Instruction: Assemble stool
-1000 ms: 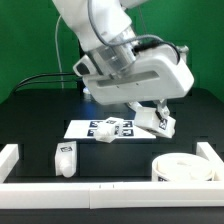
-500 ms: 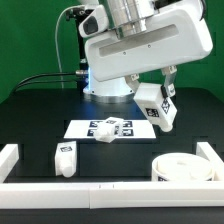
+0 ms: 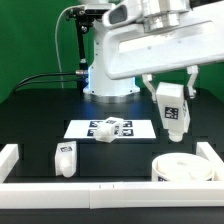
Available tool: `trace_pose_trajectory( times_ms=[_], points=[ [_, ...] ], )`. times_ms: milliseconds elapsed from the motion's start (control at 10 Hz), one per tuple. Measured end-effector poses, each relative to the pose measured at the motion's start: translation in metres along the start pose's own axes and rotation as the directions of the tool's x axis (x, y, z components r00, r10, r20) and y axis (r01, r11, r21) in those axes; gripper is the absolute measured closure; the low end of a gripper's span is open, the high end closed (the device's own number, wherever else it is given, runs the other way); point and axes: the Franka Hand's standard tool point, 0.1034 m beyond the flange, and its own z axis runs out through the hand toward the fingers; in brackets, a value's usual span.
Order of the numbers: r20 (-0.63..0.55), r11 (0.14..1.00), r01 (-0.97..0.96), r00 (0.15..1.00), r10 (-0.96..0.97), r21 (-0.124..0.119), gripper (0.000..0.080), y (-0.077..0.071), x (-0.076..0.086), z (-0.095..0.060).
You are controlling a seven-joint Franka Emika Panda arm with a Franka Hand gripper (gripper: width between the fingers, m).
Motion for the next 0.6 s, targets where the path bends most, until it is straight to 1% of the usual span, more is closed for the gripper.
trace_pose_trajectory(
  times_ms=[100, 200, 300, 400, 500, 600],
  points=[
    [-0.011, 1.000, 0.008, 1.000, -0.008, 0.001, 0.0476, 0.000, -0.003, 0.001],
    [-0.041, 1.000, 0.028, 0.999, -0.028, 0.003, 0.0476, 0.003, 0.003, 0.003],
    [-0.092, 0.999, 0.040, 0.995, -0.039, 0.001, 0.0476, 0.009, 0.010, 0.016],
    [-0.116, 0.999, 0.042, 0.992, -0.042, 0.001, 0.0476, 0.010, 0.016, 0.031],
    [-0.150, 0.999, 0.045, 0.988, -0.044, 0.005, 0.0476, 0.008, 0.024, 0.037],
    [-0.177, 0.999, 0.049, 0.983, -0.047, 0.007, 0.0476, 0.007, 0.027, 0.042]
  ],
)
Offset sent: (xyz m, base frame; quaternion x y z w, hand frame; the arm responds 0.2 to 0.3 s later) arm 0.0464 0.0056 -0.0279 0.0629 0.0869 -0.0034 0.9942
